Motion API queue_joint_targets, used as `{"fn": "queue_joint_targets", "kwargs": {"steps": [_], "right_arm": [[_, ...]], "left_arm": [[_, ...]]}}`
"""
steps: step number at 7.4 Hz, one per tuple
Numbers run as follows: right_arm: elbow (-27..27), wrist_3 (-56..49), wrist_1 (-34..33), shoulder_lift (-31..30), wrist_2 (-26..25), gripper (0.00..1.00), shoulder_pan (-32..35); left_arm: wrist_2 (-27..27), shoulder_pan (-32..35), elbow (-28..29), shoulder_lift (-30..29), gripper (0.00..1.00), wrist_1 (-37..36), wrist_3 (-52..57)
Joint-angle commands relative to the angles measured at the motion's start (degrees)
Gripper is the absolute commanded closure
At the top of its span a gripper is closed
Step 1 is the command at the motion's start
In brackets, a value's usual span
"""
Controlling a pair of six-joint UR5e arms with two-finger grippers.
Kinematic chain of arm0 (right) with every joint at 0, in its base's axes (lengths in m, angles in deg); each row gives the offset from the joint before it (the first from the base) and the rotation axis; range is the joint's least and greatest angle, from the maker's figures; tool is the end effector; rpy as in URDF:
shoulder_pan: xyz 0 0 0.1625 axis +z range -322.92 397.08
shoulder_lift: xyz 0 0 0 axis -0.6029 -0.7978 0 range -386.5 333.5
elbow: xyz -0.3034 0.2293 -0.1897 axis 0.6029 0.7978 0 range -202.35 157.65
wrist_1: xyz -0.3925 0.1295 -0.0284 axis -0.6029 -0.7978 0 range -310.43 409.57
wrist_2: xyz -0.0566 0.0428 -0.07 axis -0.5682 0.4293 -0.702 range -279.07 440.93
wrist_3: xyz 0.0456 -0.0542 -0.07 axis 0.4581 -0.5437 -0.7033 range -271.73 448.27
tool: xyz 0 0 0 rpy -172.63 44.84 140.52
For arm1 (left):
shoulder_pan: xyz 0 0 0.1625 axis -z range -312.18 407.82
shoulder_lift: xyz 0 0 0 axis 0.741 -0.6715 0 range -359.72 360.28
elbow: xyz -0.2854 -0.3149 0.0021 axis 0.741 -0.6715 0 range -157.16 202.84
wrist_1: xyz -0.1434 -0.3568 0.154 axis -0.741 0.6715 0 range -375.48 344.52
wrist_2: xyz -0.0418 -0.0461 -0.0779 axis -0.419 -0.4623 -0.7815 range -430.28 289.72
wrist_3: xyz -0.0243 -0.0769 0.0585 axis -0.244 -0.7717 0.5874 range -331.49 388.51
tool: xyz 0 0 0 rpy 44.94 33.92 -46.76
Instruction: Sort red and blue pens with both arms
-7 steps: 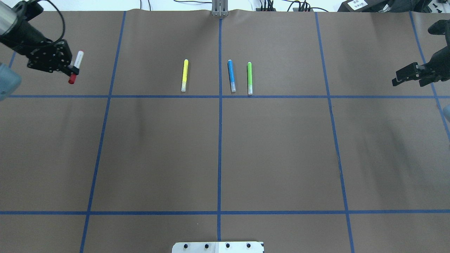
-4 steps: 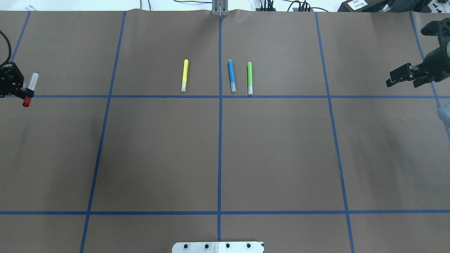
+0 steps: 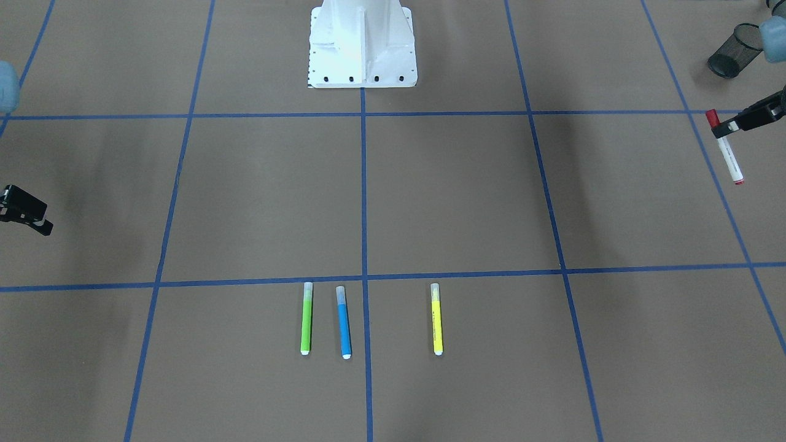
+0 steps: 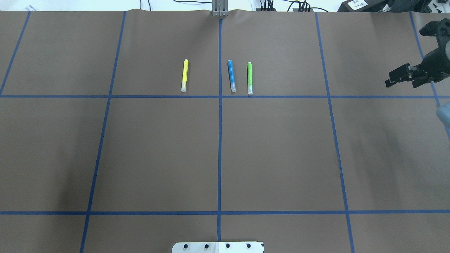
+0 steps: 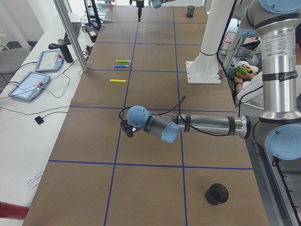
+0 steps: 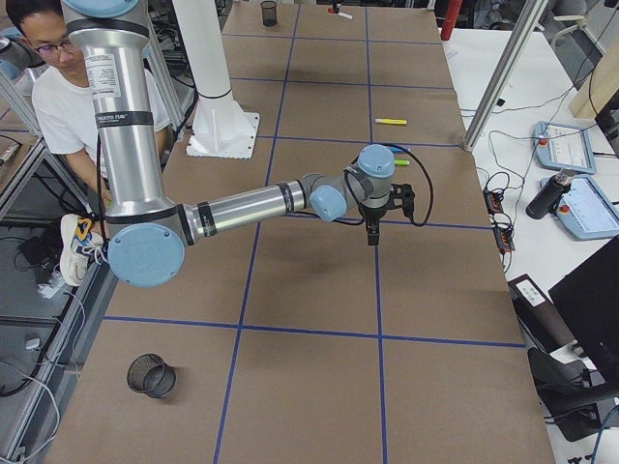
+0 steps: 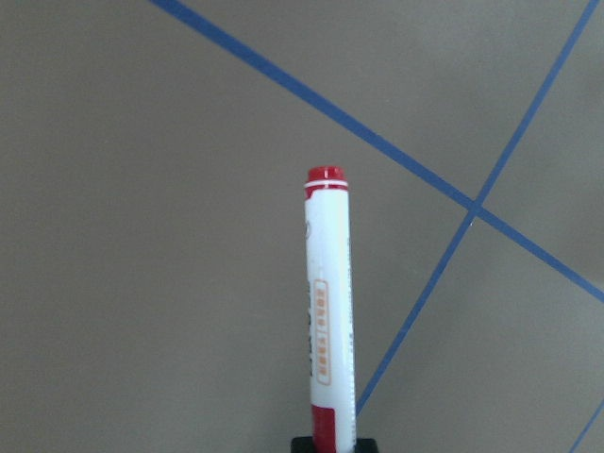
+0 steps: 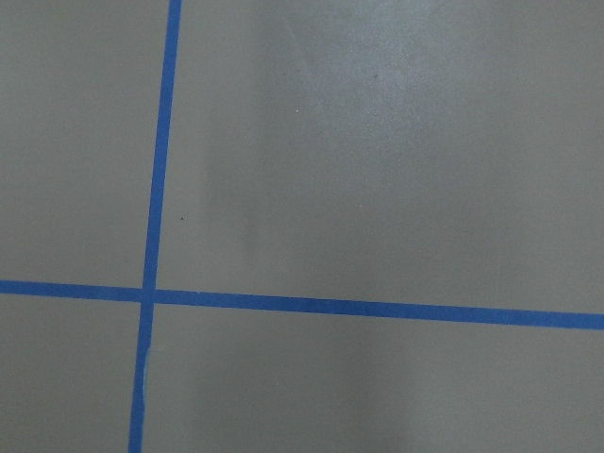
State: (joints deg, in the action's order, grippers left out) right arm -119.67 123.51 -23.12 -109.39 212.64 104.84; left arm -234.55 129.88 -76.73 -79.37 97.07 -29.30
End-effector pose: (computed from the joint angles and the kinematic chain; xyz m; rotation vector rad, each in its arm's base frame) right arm -0.1486 -0.5403 0.4972 0.1229 -0.8745 0.0104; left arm 0.0207 -0.4196 0.5740 -0.4257 1.2628 -0.4939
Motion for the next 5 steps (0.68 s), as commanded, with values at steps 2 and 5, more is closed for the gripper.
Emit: {"fn": "queue_joint_targets", "kwargs": {"steps": [2,5], "right_arm": [[0.5,0.0,0.0,0.0,-0.1,0.0,-0.2],[0.6,2.0,0.0,0.0,-0.2,0.0,-0.9]], "left_arm": [[-5.2,6.8,-1.3,8.8,1.0,0.2,-1.8],[-10.4,15.1,-1.2,16.7,1.0,0.0,-1.9]]}}
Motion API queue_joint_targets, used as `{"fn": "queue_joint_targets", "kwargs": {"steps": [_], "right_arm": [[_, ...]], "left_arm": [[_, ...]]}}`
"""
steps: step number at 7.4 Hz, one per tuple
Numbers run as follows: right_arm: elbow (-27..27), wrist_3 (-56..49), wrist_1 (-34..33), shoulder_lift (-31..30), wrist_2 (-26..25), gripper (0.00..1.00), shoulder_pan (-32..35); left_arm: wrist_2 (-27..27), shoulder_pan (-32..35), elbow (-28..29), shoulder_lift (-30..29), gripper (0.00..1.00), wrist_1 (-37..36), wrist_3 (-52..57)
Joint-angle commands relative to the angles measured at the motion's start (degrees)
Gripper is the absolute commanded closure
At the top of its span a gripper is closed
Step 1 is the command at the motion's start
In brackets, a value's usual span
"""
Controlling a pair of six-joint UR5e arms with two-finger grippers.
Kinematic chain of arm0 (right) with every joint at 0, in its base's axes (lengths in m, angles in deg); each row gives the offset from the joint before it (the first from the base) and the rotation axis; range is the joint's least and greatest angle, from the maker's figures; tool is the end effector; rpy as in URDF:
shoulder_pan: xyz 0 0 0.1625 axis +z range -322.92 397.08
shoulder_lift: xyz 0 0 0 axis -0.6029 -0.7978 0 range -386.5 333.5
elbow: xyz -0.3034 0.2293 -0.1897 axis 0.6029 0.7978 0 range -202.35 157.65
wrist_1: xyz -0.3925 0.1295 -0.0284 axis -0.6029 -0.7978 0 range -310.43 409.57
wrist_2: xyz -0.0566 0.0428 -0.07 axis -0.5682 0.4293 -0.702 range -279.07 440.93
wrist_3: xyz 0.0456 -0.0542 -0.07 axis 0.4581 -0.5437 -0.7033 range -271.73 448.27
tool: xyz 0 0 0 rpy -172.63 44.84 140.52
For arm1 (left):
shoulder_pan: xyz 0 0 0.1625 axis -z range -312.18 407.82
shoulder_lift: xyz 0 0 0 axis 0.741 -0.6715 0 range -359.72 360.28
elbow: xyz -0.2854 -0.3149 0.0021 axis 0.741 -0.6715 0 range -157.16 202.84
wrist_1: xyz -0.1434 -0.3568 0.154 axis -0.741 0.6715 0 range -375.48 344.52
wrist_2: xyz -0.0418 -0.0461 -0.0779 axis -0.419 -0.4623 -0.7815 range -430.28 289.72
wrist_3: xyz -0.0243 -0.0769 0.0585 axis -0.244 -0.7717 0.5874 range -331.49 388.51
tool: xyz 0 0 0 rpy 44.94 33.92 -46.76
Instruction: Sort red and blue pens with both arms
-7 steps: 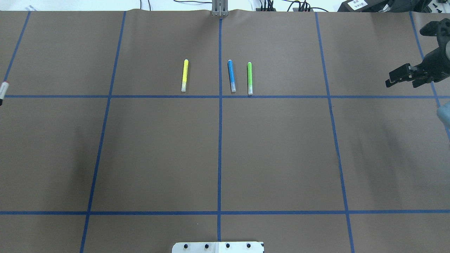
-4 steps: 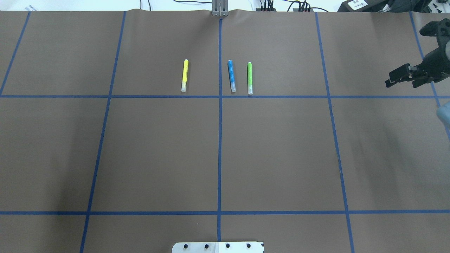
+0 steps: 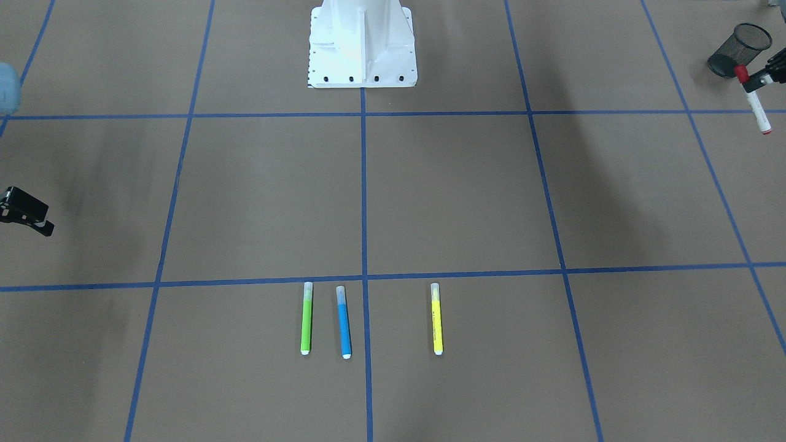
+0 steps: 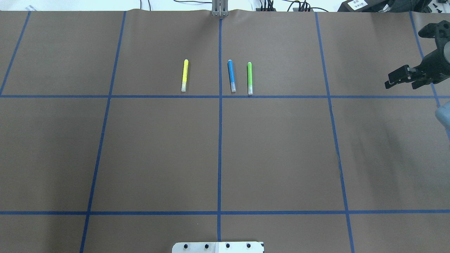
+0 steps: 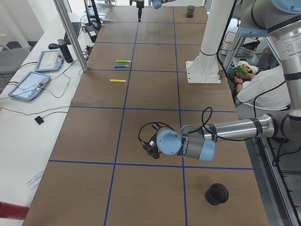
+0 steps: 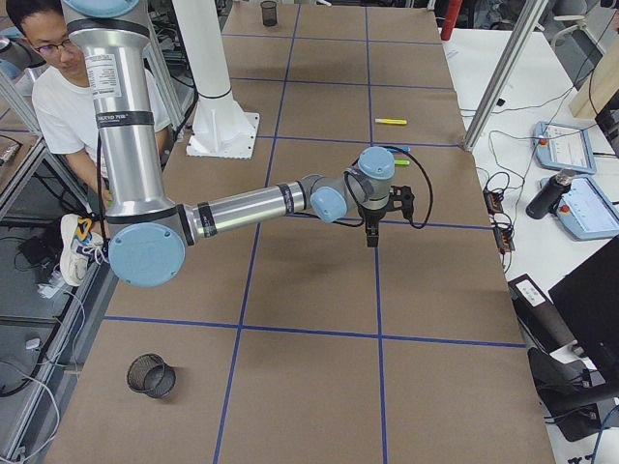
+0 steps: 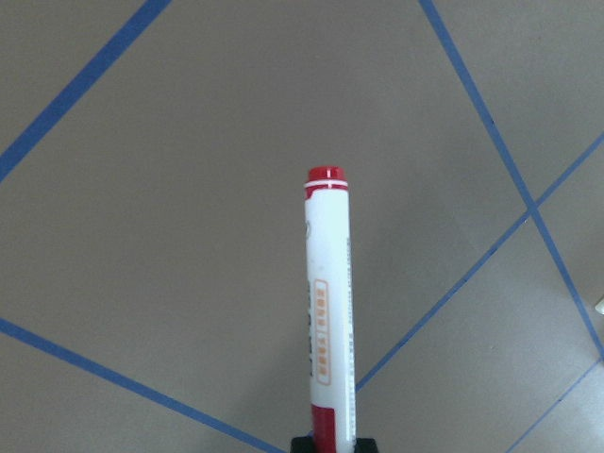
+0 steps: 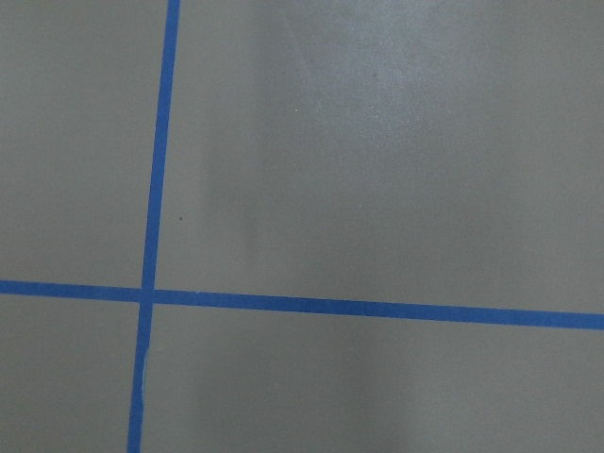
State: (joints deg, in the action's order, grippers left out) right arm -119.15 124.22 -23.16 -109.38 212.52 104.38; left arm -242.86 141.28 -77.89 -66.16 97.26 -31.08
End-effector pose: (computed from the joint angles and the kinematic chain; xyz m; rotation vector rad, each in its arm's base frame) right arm -0.1531 -0.5400 0.5019 0.1068 -0.8702 0.0187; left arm -0.0533 -0.3103 0.6346 -0.5685 1.3774 -0.7733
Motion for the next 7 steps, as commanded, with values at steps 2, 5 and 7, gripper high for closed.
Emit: {"fn": "queue_joint_targets", "kwargs": {"steps": [2,5,7], "right_arm": [[0.0,1.3,0.0,0.0,-0.2,0.0,-0.6],[0.2,1.4,0.0,0.0,-0.3,0.0,-1.1],[0.3,1.4,0.0,0.0,-0.3,0.0,-1.1]], "left_arm": [[-3.4,5.2,1.7,6.5,1.0,-0.2,-0.1],[-3.4,5.1,4.6,6.7,1.0,-0.1,0.2],[-2.7,5.5,5.5,6.4,1.0,0.0,0.9]]}}
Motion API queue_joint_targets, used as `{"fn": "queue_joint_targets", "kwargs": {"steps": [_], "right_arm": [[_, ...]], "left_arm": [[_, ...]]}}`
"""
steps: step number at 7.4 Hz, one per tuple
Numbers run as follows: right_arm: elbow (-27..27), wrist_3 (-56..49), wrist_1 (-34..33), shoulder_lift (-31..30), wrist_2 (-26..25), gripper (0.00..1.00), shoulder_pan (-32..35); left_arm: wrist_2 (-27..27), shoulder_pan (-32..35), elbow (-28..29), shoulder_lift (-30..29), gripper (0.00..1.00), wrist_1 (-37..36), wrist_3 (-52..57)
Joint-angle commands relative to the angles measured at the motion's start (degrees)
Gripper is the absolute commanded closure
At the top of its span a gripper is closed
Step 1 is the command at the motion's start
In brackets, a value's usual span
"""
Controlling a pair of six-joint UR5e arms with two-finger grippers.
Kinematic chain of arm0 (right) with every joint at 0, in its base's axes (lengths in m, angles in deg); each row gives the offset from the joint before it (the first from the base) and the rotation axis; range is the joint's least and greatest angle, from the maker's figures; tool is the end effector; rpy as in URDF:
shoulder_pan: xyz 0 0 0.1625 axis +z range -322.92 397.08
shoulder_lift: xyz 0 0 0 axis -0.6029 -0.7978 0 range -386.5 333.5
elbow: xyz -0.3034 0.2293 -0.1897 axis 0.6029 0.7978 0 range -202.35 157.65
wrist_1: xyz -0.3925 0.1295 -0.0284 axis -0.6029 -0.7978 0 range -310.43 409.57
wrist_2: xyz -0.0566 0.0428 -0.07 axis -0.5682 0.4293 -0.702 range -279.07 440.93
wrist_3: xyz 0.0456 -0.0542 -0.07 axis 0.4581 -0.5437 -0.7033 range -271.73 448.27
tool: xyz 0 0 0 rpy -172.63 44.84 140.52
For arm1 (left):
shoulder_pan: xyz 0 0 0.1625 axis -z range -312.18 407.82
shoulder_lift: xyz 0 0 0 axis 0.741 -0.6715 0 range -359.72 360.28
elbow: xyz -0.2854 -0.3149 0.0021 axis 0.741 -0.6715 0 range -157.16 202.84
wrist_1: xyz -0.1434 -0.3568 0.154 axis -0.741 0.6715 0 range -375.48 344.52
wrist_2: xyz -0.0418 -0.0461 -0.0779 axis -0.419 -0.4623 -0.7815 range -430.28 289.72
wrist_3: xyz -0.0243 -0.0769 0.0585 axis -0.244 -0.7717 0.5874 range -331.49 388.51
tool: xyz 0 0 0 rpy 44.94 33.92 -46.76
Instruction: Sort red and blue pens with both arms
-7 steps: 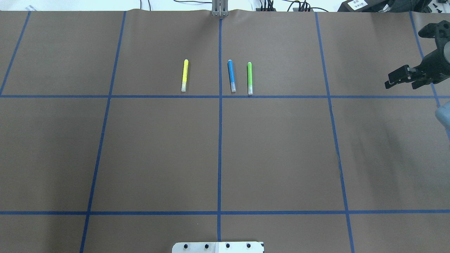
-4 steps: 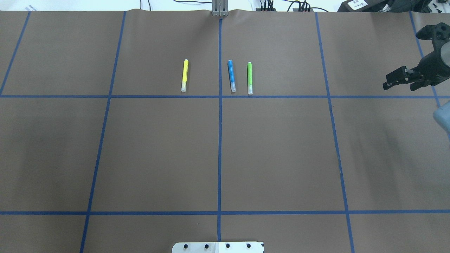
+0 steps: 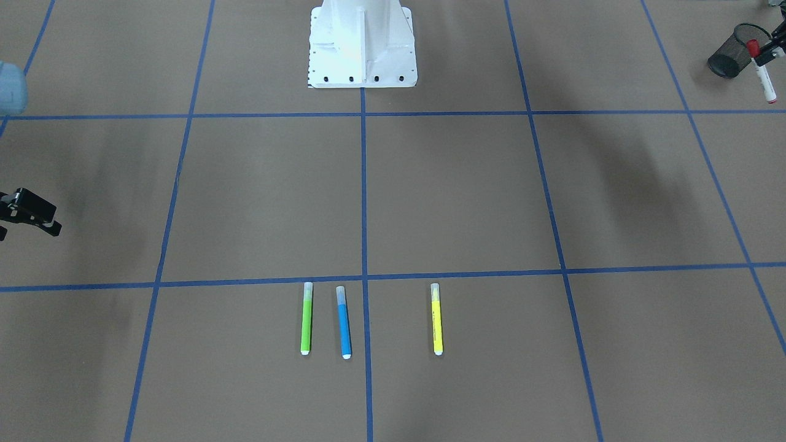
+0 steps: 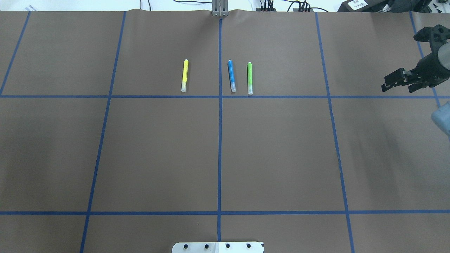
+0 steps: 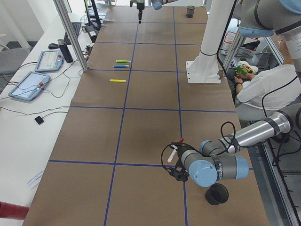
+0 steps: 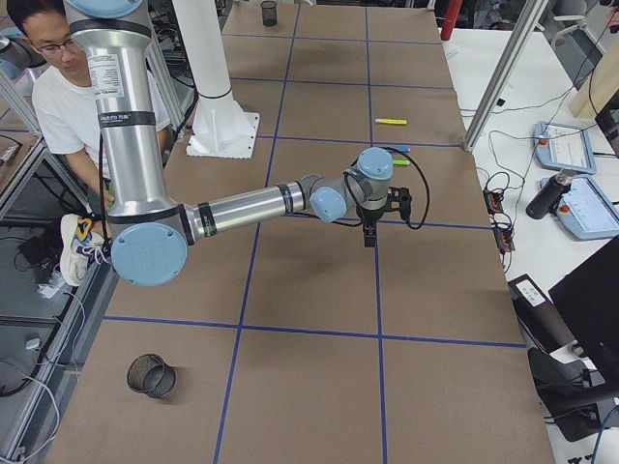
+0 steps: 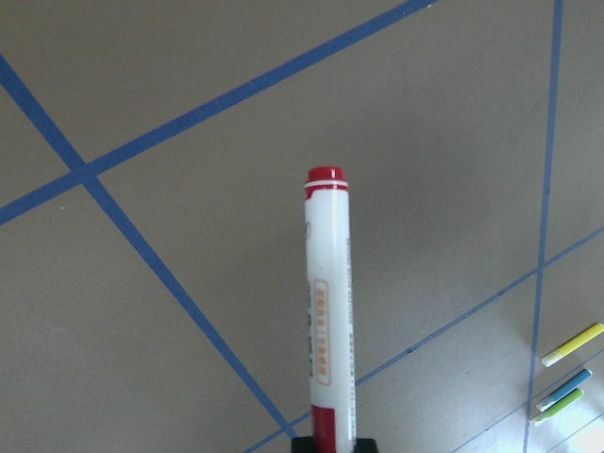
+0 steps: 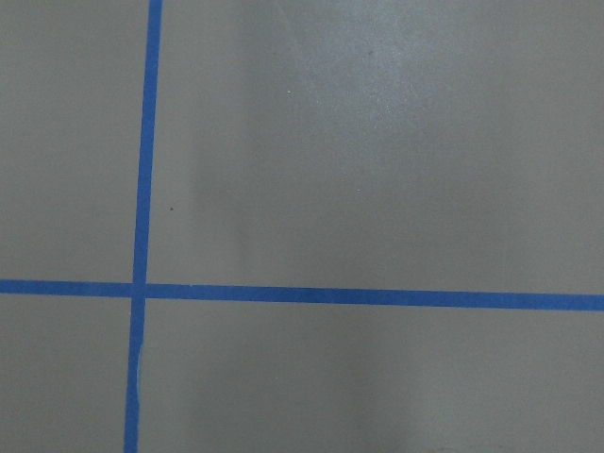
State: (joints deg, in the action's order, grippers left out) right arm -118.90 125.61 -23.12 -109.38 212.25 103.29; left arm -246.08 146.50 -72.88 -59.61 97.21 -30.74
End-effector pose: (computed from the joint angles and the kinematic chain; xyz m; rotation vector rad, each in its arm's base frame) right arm -0.1632 -0.5376 0.5042 0.0874 -0.8670 0.0264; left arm -0.0703 -0.2355 0.7023 -0.6963 1.4148 -0.9673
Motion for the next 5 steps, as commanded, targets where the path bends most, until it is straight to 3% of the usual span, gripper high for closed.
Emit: {"fn": "queue_joint_targets", "kwargs": {"steps": [1,2,4,5], "right_arm": [[0.0,0.4,0.0,0.0,0.0,0.0,-0.1],[0.0,0.8,0.0,0.0,0.0,0.0,-0.3],[0.0,0.8,0.0,0.0,0.0,0.0,-0.4],[0.0,0.8,0.0,0.0,0.0,0.0,-0.5]], "left_arm": [[3.8,0.4,0.5,-0.9,1.0,1.8,1.7],[9.3,0.5,0.2,-2.1,1.0,3.1,2.0],[13.9,-0.3,0.6,-1.9,1.0,4.8,9.0],[20.6,-0.4,0.5,-1.6,1.0,4.7,15.5]]}}
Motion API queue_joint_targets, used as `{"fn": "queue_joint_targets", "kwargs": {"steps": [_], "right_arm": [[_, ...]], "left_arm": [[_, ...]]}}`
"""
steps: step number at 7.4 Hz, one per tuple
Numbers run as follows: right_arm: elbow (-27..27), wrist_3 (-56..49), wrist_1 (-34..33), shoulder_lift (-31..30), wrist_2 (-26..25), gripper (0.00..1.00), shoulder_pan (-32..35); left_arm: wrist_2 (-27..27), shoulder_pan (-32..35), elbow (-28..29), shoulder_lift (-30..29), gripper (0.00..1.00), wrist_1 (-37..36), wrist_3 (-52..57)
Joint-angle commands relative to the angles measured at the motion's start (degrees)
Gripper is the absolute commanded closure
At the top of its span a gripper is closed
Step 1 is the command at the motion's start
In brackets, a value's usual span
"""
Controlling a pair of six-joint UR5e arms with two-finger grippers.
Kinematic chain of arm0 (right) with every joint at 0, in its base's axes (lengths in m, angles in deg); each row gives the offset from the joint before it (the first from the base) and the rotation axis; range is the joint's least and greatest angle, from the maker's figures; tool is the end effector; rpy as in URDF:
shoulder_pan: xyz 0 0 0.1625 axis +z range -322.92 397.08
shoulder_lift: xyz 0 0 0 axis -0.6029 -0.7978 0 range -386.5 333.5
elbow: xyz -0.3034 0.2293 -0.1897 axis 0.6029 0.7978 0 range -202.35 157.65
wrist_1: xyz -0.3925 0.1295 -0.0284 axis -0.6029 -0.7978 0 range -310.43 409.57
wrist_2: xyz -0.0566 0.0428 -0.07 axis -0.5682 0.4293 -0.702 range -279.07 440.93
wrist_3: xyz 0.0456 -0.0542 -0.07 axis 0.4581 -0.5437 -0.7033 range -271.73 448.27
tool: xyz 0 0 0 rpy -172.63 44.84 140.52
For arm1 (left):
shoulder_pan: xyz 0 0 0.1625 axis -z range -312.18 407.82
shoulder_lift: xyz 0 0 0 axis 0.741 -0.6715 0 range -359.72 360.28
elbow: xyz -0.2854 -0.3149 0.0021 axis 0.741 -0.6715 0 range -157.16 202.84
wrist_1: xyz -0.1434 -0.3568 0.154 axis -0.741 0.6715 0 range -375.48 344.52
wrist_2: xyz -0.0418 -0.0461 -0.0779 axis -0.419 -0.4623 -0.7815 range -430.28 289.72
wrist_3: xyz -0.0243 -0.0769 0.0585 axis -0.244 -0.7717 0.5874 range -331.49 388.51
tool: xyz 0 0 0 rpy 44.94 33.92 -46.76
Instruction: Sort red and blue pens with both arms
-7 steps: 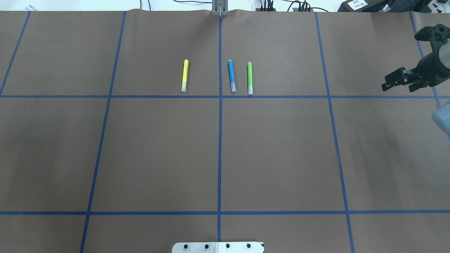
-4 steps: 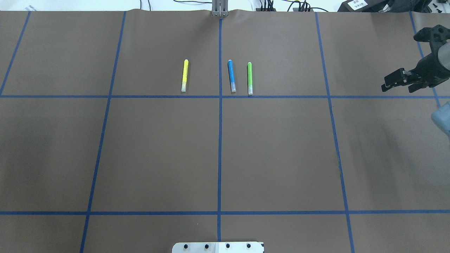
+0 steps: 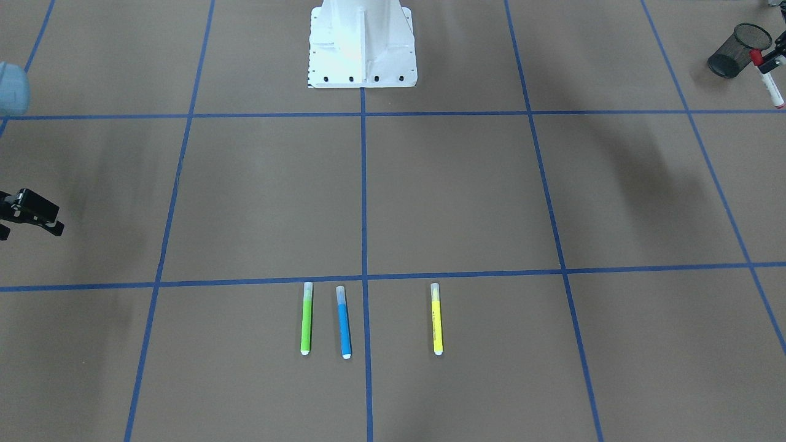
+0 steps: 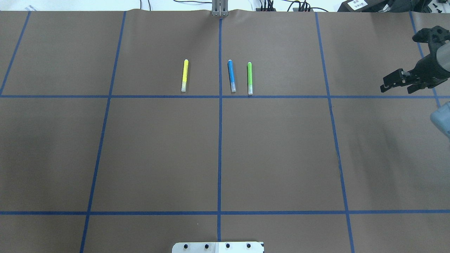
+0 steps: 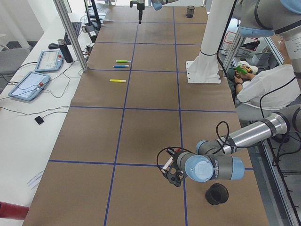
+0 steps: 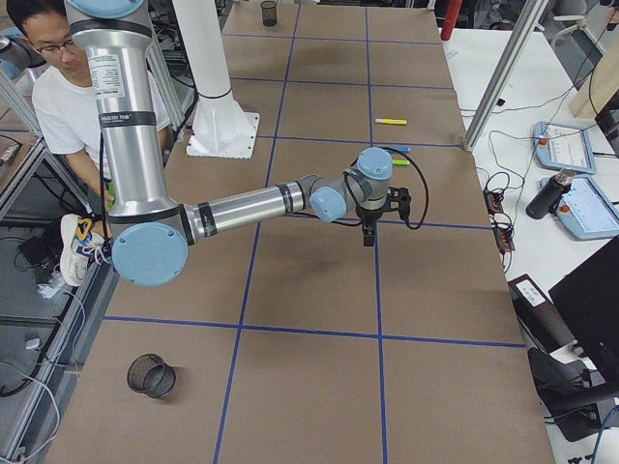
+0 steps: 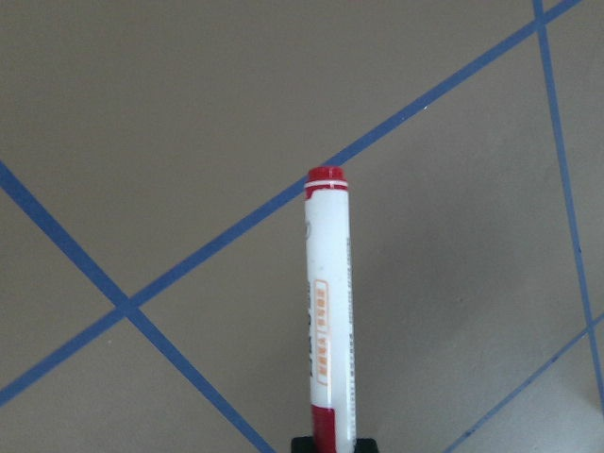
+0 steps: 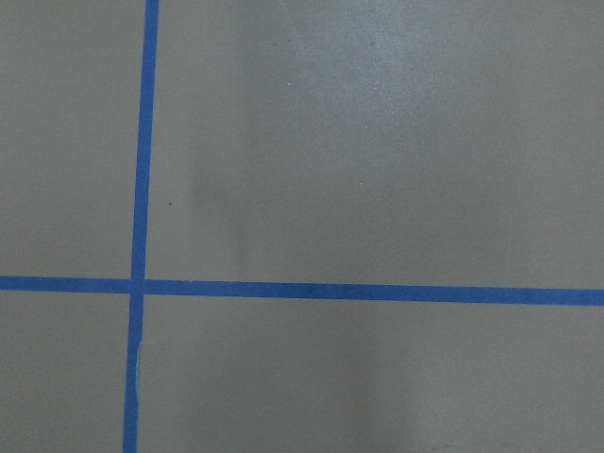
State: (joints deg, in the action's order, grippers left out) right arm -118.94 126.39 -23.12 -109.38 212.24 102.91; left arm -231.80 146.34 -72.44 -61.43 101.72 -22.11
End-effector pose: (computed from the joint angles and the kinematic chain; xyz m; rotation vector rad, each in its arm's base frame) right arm -0.1668 -0.5365 0.5039 0.0793 -0.8680 0.0328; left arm -0.0771 -0.2527 0.7142 -0.4032 1.2302 -0.8449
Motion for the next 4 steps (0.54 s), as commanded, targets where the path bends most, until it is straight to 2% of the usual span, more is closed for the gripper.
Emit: {"fn": "queue_joint_targets", "kwargs": {"steps": [1,2,4], "right_arm": [[0.0,0.0,0.0,0.0,0.0,0.0,-0.1],[-0.1,0.3,0.0,0.0,0.0,0.0,-0.1],[-0.4,2.7,0.0,0.0,0.1,0.0,-0.4]], "left_arm": [[10.9,-0.3,0.2,0.4,1.0,-0.8,14.5],[13.3,-0.7,0.1,0.4,1.0,-4.4,21.7],[16.0,-0.8,-2.3,0.1,1.0,-17.2,36.6]]}}
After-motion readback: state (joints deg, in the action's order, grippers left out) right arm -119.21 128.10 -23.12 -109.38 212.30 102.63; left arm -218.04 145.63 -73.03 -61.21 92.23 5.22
